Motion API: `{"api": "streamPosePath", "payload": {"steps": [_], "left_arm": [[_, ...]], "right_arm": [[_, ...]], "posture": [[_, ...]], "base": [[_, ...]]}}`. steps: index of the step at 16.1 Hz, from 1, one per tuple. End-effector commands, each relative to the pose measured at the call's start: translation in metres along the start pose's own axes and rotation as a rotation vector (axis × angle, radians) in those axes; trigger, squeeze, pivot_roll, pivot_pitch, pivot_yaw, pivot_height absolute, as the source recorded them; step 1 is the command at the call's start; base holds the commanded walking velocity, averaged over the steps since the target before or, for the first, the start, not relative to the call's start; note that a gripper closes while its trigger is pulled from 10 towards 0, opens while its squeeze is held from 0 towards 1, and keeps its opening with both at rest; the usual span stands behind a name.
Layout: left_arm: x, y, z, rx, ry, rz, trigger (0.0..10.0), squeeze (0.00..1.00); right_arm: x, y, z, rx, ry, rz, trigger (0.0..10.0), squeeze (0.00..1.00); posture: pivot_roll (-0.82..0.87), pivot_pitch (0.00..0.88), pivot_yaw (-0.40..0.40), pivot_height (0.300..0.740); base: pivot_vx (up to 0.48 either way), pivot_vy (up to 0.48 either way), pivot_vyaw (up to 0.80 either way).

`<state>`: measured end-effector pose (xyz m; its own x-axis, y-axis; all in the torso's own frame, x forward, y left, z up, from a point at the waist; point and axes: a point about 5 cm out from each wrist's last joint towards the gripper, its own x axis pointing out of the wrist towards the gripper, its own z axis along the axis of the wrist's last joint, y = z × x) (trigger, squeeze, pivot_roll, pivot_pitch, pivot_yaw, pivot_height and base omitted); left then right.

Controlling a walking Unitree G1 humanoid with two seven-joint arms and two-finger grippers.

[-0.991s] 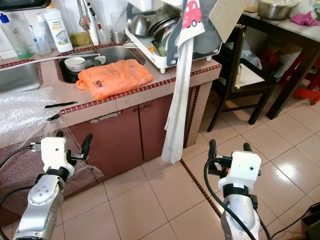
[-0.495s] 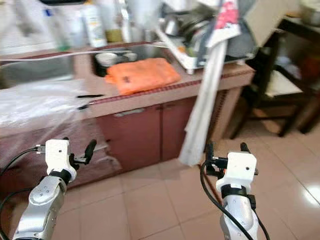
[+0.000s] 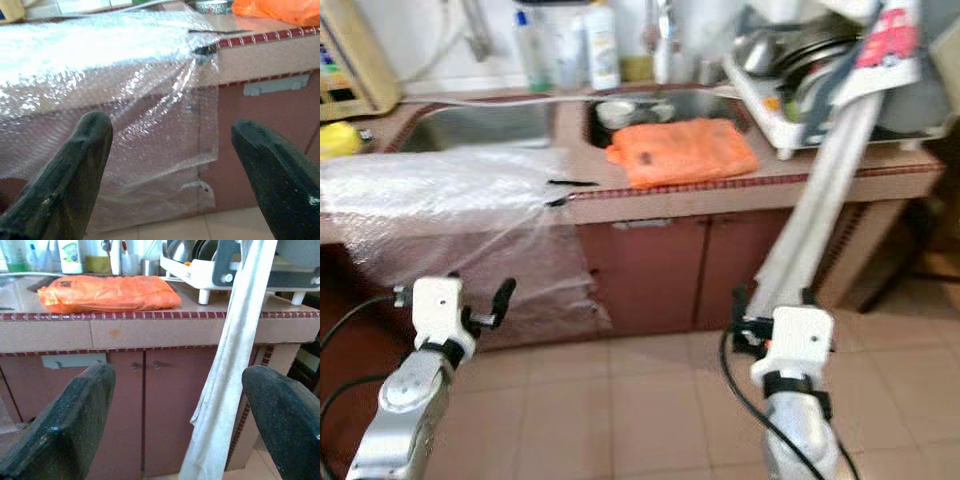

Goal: Kitchen organization

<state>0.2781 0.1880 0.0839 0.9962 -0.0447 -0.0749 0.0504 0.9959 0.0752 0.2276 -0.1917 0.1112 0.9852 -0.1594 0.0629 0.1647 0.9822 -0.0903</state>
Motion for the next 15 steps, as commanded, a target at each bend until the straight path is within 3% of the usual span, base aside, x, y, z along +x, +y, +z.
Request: {"api": "streamPosePath", "payload": {"steps": [1,5,6,15], "left_arm": [[-0.0010,0.0047,0.0016,0.013,-0.005,0.016,10.0,0.00],[0.0024,0.0036,0.0000,-0.034,0.036,0.021,10.0,0.00],[0.0035,0.0024,0.0007,-0.058,0.045,0.017,10.0,0.00],[0.0028,-0.0024,-0.0010,-0.083,0.080,-0.040,10.0,0.00]], "right_arm": [[-0.0005,0.0030,0.0034,0.011,-0.010,-0.002,10.0,1.00],[0.0007,0.0029,0.0040,0.019,-0.010,-0.007,10.0,0.96],[0.0005,0.0027,0.0042,0.027,-0.009,-0.005,10.0,0.00],[0.0006,0.0016,0.0051,0.048,0.002,-0.028,10.0,0.00]], "posture": [[-0.04,0.055,0.055,0.740],[-0.04,0.061,0.056,0.740],[-0.04,0.063,0.056,0.740],[-0.04,0.070,0.063,0.740]], "base": [[0.000,0.000,0.80],[0.000,0.000,0.54],[0.000,0.000,0.00],[0.000,0.000,0.00]]}}
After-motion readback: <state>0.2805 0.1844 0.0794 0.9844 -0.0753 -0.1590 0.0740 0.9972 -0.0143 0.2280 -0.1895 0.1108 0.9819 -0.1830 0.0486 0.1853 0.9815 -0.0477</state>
